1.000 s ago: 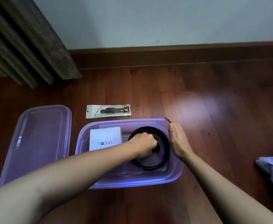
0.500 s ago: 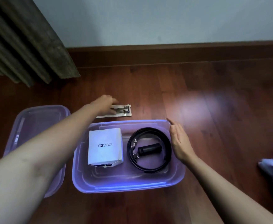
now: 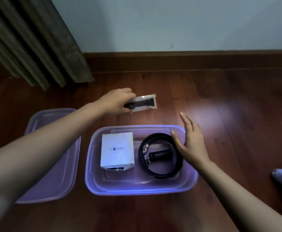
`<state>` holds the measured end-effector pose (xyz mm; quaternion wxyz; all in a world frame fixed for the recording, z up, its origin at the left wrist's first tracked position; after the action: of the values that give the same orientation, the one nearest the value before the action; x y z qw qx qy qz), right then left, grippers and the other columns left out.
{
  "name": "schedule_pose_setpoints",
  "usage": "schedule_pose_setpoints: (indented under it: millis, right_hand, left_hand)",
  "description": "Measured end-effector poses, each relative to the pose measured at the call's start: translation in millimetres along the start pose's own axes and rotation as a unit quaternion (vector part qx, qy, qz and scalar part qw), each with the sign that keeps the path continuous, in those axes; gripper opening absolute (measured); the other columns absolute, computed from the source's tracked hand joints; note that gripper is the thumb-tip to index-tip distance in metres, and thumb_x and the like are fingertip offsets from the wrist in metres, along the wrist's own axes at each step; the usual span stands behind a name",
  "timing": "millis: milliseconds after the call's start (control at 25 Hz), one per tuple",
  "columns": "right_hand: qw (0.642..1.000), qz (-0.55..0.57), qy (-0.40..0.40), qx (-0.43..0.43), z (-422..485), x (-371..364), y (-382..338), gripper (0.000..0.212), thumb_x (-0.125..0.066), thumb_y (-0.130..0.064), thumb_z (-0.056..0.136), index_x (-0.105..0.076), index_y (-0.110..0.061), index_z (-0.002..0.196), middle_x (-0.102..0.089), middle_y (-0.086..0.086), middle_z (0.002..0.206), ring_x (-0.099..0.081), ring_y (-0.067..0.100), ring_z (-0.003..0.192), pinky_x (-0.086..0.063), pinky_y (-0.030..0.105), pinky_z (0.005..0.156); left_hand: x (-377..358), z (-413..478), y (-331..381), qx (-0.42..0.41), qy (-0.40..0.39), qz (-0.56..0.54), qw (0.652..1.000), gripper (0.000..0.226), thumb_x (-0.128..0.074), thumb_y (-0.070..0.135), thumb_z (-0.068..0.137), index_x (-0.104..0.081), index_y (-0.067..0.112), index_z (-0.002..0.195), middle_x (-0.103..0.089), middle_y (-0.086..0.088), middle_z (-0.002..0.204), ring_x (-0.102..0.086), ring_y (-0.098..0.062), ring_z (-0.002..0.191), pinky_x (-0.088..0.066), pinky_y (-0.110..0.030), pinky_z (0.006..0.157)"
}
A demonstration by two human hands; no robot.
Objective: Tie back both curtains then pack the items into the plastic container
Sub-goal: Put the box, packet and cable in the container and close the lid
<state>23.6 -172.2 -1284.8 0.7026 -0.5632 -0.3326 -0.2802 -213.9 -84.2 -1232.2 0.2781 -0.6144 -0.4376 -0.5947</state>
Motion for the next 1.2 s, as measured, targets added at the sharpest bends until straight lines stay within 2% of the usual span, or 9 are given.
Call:
schedule_pose_setpoints:
  millis: [120, 240, 400, 520, 640, 880, 1040, 1120, 1200]
  right_hand:
    - [0.977, 0.202, -0.059, 0.032, 9, 13, -58, 0.059, -0.061, -0.026, 0.088, -0.03, -0.039, 0.137, -0.05, -0.007, 0.128, -0.056, -0.003, 0.105, -0.043, 0.01, 0.09]
    - [0.972, 0.127, -0.172, 0.102, -4, -6, -86, 0.027, -0.062, -0.019, 0.087, -0.062, -0.024, 0.114, -0.066, -0.009, 0.085, -0.063, 0.005, 0.076, -0.046, 0.015, 0.07]
    - [0.96, 0.111, -0.249, 0.063, -51, -39, -68, 0.008, -0.063, -0.015, 0.084, -0.065, -0.021, 0.09, -0.065, -0.01, 0.077, -0.061, 0.001, 0.071, -0.047, 0.019, 0.068]
    - [0.955, 0.086, -0.265, 0.102, -70, -48, -60, 0.005, -0.065, -0.014, 0.083, -0.064, -0.018, 0.087, -0.057, -0.014, 0.08, -0.054, -0.006, 0.074, -0.043, 0.012, 0.068]
    - [0.933, -0.017, -0.328, 0.146, -76, -59, -53, 0.006, -0.06, -0.017, 0.083, -0.061, -0.013, 0.087, -0.064, 0.0, 0.083, -0.059, 0.014, 0.08, -0.042, 0.027, 0.067]
    - [0.905, -0.207, -0.342, 0.148, -69, -79, -62, 0.026, -0.056, -0.023, 0.085, -0.049, -0.011, 0.107, -0.058, 0.01, 0.106, -0.058, 0.036, 0.093, -0.036, 0.037, 0.059]
    - [0.887, -0.332, -0.23, 0.223, -66, -78, -79, 0.041, -0.083, -0.025, 0.045, -0.059, -0.021, 0.077, -0.059, -0.005, 0.074, -0.06, 0.02, 0.064, -0.027, 0.023, 0.038]
    - [0.901, -0.317, -0.223, 0.195, -59, -74, -79, 0.048, -0.083, -0.034, 0.048, -0.06, -0.019, 0.087, -0.06, -0.002, 0.086, -0.061, 0.02, 0.079, -0.041, 0.027, 0.049]
    - [0.913, -0.262, -0.282, 0.134, -54, -75, -70, 0.059, -0.071, -0.046, 0.067, -0.05, -0.017, 0.114, -0.053, 0.002, 0.113, -0.051, 0.026, 0.106, -0.045, 0.035, 0.077]
  left_hand:
    - [7, -46, 37, -0.047, -0.061, -0.019, 0.997, 0.034, -0.075, 0.033, 0.073, -0.056, 0.011, 0.091, -0.052, 0.0, 0.088, -0.049, -0.019, 0.081, -0.042, -0.035, 0.073]
    - [-24, -102, 55, -0.03, -0.119, -0.111, 0.986, 0.036, -0.075, 0.037, 0.073, -0.053, 0.019, 0.095, -0.051, 0.007, 0.087, -0.05, -0.014, 0.081, -0.04, -0.03, 0.071]
    - [-78, -156, 51, -0.012, -0.136, -0.186, 0.973, 0.044, -0.06, 0.026, 0.088, -0.043, 0.028, 0.128, -0.056, 0.004, 0.117, -0.056, -0.016, 0.106, -0.043, -0.026, 0.087]
    - [-93, -185, 60, -0.091, -0.018, -0.046, 0.995, 0.043, -0.06, 0.027, 0.082, -0.046, 0.032, 0.122, -0.061, 0.004, 0.095, -0.064, -0.017, 0.077, -0.05, -0.024, 0.057]
    - [-101, -192, 74, -0.159, 0.036, 0.067, 0.984, 0.047, -0.084, 0.017, 0.059, -0.069, 0.022, 0.103, -0.063, 0.006, 0.072, -0.061, -0.012, 0.06, -0.041, -0.019, 0.04]
    - [-108, -179, 54, -0.089, 0.079, 0.096, 0.988, 0.07, -0.082, 0.031, 0.065, -0.053, 0.017, 0.127, -0.055, -0.013, 0.133, -0.06, -0.028, 0.113, -0.053, -0.032, 0.081]
    - [-121, -172, 47, -0.086, 0.009, 0.109, 0.99, 0.075, -0.083, 0.039, 0.062, -0.056, 0.01, 0.126, -0.062, -0.01, 0.127, -0.059, -0.025, 0.117, -0.055, -0.035, 0.087]
    - [-124, -172, 46, -0.09, 0.003, 0.109, 0.99, 0.068, -0.074, 0.041, 0.072, -0.054, 0.01, 0.128, -0.061, -0.009, 0.128, -0.058, -0.025, 0.119, -0.052, -0.036, 0.09]
    - [-113, -174, 45, -0.065, 0.028, 0.117, 0.991, 0.066, -0.046, 0.053, 0.086, -0.044, 0.011, 0.137, -0.05, -0.006, 0.14, -0.047, -0.022, 0.13, -0.04, -0.039, 0.102]
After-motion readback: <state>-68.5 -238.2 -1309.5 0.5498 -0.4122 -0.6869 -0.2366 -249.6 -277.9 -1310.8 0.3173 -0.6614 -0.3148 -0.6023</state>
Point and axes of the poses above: each hand's wrist, its own z-axis towards the middle knuckle, its own x-axis out of the back of the hand, y = z × x, the point moved 5 cm from there along z, towards the middle knuckle
